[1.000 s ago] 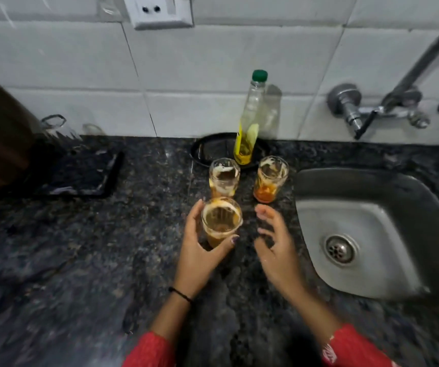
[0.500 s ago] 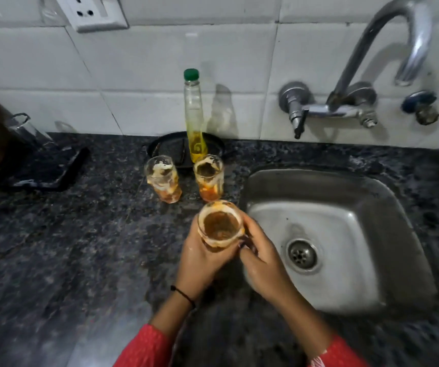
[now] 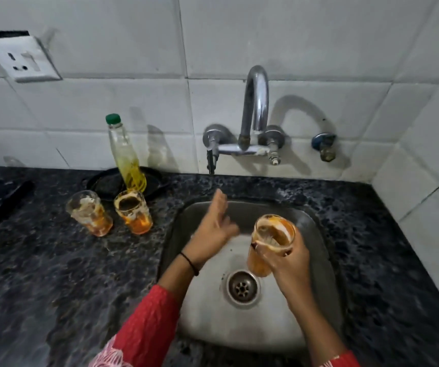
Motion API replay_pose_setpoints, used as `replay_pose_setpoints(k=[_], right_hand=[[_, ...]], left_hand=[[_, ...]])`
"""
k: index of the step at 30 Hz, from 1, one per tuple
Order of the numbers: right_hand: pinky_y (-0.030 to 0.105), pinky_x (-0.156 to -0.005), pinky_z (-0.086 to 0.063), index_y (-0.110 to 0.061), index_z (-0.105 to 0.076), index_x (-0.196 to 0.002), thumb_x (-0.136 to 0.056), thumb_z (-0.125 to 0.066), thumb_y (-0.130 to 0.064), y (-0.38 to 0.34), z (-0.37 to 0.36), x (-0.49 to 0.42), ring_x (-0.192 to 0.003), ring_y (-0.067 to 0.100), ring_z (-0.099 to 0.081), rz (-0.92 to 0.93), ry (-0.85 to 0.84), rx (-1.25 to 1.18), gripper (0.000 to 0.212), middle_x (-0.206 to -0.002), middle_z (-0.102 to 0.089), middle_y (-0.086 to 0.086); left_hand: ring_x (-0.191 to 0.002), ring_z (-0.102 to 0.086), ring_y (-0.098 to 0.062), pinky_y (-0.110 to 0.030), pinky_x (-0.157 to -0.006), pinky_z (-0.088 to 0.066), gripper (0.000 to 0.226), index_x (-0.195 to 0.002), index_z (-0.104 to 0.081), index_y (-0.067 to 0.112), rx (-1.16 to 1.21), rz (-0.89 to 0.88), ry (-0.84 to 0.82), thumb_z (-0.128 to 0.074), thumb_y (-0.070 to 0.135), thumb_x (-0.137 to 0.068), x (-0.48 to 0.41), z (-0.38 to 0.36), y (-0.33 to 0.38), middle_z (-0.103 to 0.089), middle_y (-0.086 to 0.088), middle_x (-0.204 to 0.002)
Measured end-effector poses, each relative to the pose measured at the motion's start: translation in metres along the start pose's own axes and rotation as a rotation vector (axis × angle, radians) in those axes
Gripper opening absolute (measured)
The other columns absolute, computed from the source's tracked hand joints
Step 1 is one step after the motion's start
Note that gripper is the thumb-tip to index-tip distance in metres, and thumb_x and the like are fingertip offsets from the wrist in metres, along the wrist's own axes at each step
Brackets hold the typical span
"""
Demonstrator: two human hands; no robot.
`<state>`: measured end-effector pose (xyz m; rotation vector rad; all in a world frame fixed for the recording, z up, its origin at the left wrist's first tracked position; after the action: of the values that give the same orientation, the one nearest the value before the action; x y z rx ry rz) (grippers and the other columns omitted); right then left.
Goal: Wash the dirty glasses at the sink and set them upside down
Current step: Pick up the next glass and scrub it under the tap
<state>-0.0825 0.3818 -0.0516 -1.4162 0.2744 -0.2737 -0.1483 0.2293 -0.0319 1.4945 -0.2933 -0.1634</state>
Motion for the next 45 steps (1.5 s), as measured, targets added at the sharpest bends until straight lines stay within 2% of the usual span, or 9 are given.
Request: replay_pose_setpoints(k=[5, 11, 14, 17, 23, 31, 36, 41, 45], right_hand=[[0.031, -0.084, -0.050, -0.028, -0.058, -0.114, -0.067, -0.083, -0.020, 0.001, -0.013, -0.013, -0.097, 0.009, -0.063, -0.052, -0.017, -0.012, 0.055, -0.106, -0.067, -0.009], [0.005, -0.068, -0.047, -0.032, -0.058, -0.106, -0.069, -0.081, -0.012, -0.010, -0.033, -0.021, -0.087, -0.010, -0.061, -0.032, -0.111, -0.011, 0.048, -0.099, -0.067, -0.015], [0.002, -0.067, -0.046, -0.034, -0.056, -0.104, -0.069, -0.081, -0.013, -0.009, -0.041, -0.023, -0.086, -0.013, -0.060, -0.047, -0.123, 0.000, 0.049, -0.099, -0.067, -0.013], [0.005, -0.068, -0.047, -0.033, -0.056, -0.105, -0.068, -0.082, -0.014, -0.006, -0.046, -0.023, -0.087, -0.009, -0.061, -0.058, -0.121, 0.004, 0.049, -0.100, -0.067, -0.011], [0.022, -0.082, -0.051, -0.034, -0.055, -0.109, -0.066, -0.084, -0.019, -0.001, -0.048, -0.023, -0.094, 0.000, -0.062, -0.086, -0.072, 0.041, 0.054, -0.102, -0.067, -0.012], [0.021, -0.088, -0.047, -0.032, -0.043, -0.123, -0.072, -0.078, -0.017, 0.009, -0.051, -0.007, -0.101, 0.004, -0.060, -0.080, -0.075, 0.157, 0.063, -0.113, -0.059, -0.010], [0.034, -0.117, -0.024, -0.014, -0.059, -0.121, -0.086, -0.050, -0.019, 0.003, -0.057, -0.018, -0.133, 0.021, -0.038, 0.347, -0.123, 0.871, 0.036, -0.137, -0.048, 0.008], [0.037, -0.080, -0.049, -0.015, -0.056, -0.109, -0.093, -0.047, -0.022, -0.023, -0.060, -0.048, -0.102, 0.033, -0.061, 0.286, -0.292, 1.211, 0.019, -0.104, -0.066, 0.012], [0.029, -0.069, -0.044, -0.018, -0.062, -0.095, -0.089, -0.054, -0.025, -0.020, -0.055, -0.058, -0.093, 0.027, -0.062, -0.090, -0.276, 0.896, 0.012, -0.101, -0.065, 0.004]], left_hand=[[-0.145, -0.009, -0.014, -0.017, -0.111, -0.012, 0.078, -0.150, -0.001, 0.011, 0.027, -0.106, 0.509, -0.055, 0.012, -0.093, -0.065, 0.014, 0.034, -0.008, -0.006, -0.159], [-0.133, -0.040, -0.025, -0.030, -0.107, -0.034, 0.084, -0.150, -0.001, 0.009, 0.306, 0.002, 0.649, -0.060, 0.015, -0.090, -0.135, 0.030, 0.045, -0.020, -0.015, -0.155], [-0.094, -0.059, -0.022, -0.032, -0.074, -0.048, 0.068, -0.145, -0.017, 0.007, 0.478, 0.112, 0.705, -0.057, 0.019, -0.091, -0.149, 0.038, 0.031, -0.044, -0.012, -0.136], [-0.070, -0.052, -0.013, -0.031, -0.057, -0.043, 0.049, -0.125, -0.035, 0.006, 0.661, 0.186, 0.638, -0.061, 0.028, -0.089, -0.152, 0.046, 0.021, -0.050, -0.008, -0.122], [-0.110, -0.046, -0.019, -0.045, -0.096, -0.043, 0.089, -0.138, -0.040, 0.011, 0.565, 0.291, 0.270, -0.072, 0.058, -0.070, -0.080, 0.016, -0.029, -0.052, -0.005, -0.121], [-0.086, -0.069, -0.018, -0.031, -0.065, -0.057, 0.047, -0.104, -0.068, 0.017, 0.776, 0.601, -0.100, -0.037, 0.050, -0.093, 0.001, -0.036, -0.111, -0.073, -0.005, -0.097], [-0.080, -0.065, -0.018, -0.028, -0.067, -0.050, 0.039, -0.106, -0.064, 0.015, 0.785, 0.585, -0.043, -0.039, 0.043, -0.093, -0.017, -0.040, -0.109, -0.069, -0.006, -0.093], [-0.071, -0.068, -0.015, -0.024, -0.054, -0.054, 0.034, -0.105, -0.062, 0.013, 0.794, 0.563, -0.032, -0.037, 0.034, -0.094, -0.043, -0.033, -0.112, -0.071, -0.004, -0.082], [-0.074, -0.069, -0.015, -0.027, -0.065, -0.057, 0.033, -0.094, -0.066, 0.013, 0.863, 0.505, -0.003, -0.038, 0.031, -0.097, -0.044, -0.030, -0.127, -0.073, -0.004, -0.084]])
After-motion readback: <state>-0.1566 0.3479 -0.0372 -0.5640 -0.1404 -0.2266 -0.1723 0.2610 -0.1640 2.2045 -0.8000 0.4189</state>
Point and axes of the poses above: each hand's wrist, its own x-axis away from the middle knuckle, its own z-axis out of the back of the hand, y = z × x, the point moved 2 cm from there along -x, towards the middle knuckle
